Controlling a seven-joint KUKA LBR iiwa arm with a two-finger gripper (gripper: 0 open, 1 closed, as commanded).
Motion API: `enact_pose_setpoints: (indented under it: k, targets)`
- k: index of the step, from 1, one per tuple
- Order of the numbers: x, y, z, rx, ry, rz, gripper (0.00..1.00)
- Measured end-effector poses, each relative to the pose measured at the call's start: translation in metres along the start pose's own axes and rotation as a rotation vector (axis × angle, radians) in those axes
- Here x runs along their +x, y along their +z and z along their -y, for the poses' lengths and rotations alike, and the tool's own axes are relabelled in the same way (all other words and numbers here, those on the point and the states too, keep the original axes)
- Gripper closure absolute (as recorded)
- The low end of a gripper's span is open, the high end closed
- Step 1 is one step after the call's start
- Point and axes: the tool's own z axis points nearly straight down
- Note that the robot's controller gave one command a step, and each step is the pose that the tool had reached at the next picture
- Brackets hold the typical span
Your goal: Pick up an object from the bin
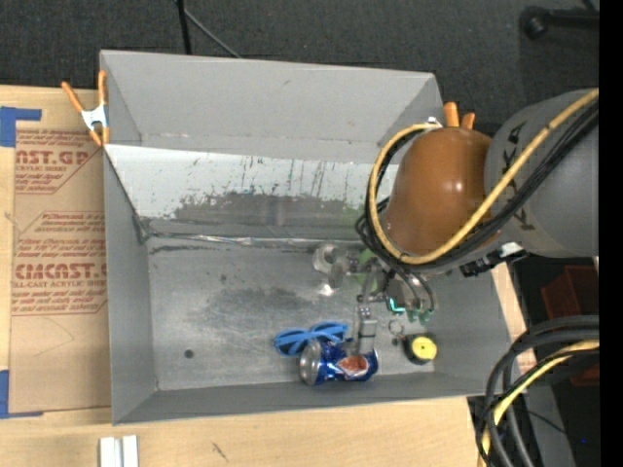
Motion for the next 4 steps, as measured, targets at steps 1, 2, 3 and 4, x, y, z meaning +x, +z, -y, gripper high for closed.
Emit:
enact_pose_setpoints:
  k: [1, 2, 3, 4]
  targets:
    - [0.014, 0.103, -0.01, -0.001, 0.009, 0.01, 0.0]
    - [0.013, 0.099, -0.01, -0.001, 0.008, 0.009, 1.0]
    - [-0.01, -0.015, 0.005, 0.001, 0.002, 0.017, 1.0]
    - [0.002, -0.094, 0.01, 0.001, -0.049, 0.017, 1.0]
